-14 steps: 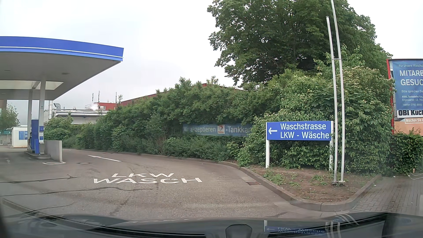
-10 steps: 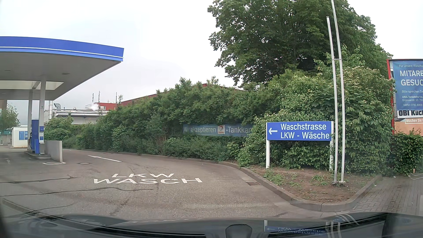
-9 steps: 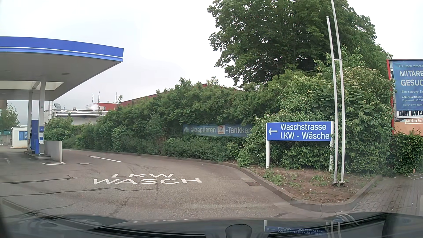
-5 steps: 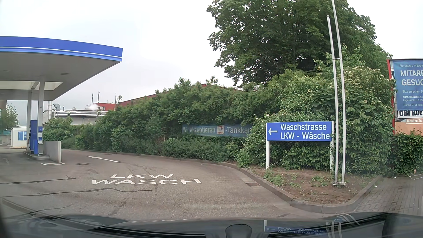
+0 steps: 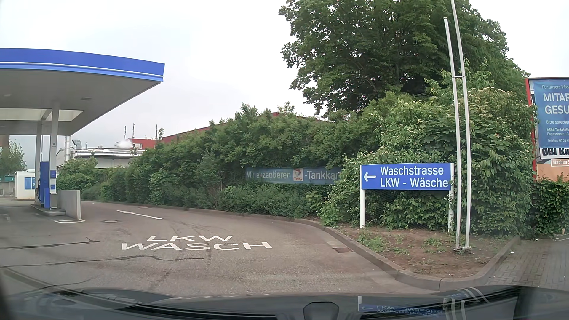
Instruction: Follow the waypoints while adhering to traffic rules and regulations
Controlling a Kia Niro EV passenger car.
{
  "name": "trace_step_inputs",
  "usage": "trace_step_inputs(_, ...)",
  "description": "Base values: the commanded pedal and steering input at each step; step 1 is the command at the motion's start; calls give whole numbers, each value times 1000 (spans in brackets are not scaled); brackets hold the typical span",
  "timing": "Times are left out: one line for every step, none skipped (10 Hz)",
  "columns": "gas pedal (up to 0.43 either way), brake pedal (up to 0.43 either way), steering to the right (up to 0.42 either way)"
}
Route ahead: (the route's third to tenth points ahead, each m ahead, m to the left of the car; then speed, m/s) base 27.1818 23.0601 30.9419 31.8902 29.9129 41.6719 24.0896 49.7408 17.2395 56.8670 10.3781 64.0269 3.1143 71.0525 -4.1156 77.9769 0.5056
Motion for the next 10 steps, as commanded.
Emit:
trace_step_inputs(59, 0, -215)
trace_step_inputs(59, 0, -236)
trace_step_inputs(59, 0, -246)
trace_step_inputs(67, 0, -265)
trace_step_inputs(79, 0, -283)
trace_step_inputs(87, 0, -299)
trace_step_inputs(110, 0, -313)
trace_step_inputs(118, 0, -326)
trace_step_inputs(118, 0, -334)
trace_step_inputs(118, 0, -343)
